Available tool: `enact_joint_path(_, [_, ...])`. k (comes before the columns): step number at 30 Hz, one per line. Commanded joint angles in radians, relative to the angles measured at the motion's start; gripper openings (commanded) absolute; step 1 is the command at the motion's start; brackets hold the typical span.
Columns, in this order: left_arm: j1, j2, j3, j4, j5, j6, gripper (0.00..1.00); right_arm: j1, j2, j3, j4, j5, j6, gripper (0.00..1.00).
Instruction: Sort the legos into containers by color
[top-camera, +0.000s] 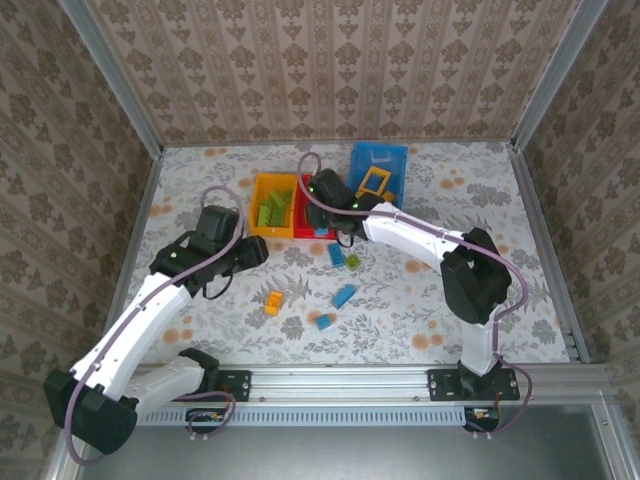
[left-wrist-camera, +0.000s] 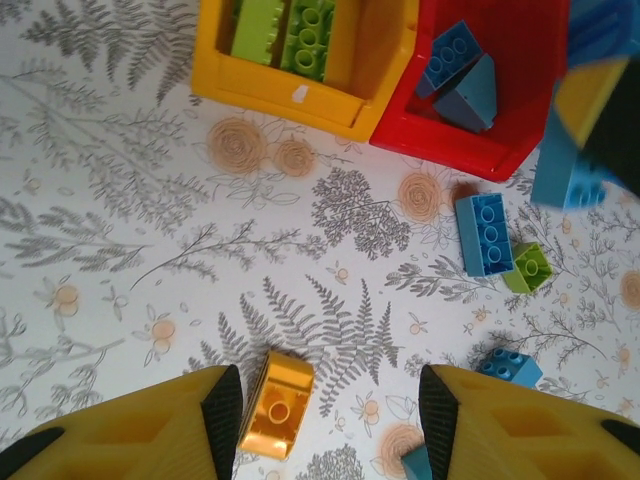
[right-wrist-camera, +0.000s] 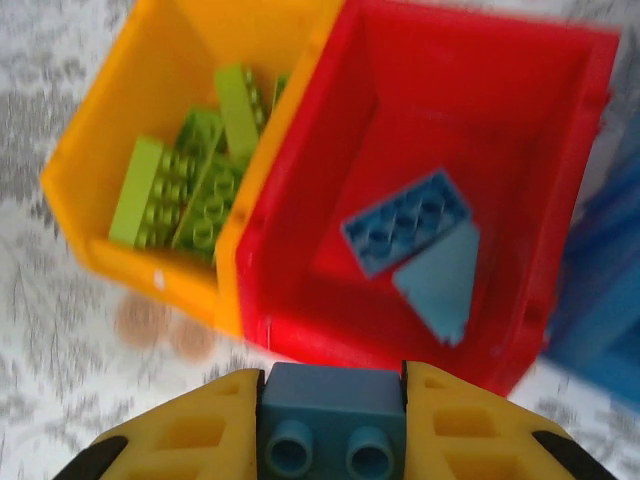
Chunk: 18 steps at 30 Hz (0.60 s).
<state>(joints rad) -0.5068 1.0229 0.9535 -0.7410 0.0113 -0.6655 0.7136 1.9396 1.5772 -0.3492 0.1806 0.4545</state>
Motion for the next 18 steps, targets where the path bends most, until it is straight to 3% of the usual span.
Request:
enact_joint_path(1, [-0.022, 0.042, 0.045, 0.073, 0.026, 0.053, 0.53, -0.014, 0.096, 0.081, 0.028, 0.034, -0.02, 0.19])
enact_joint_path(11, [-0.087, 0.119, 0.067, 0.12, 0.033, 0.064, 0.53, -0.091, 0.312, 0.343, 0.015, 0.031, 0.037, 0.22])
enact_joint_path(18, [-0.121, 0.15, 0.062, 0.144, 0.06, 0.101, 0.54, -0.133, 0.439, 0.519, -0.047, -0.092, 0.059, 0.36])
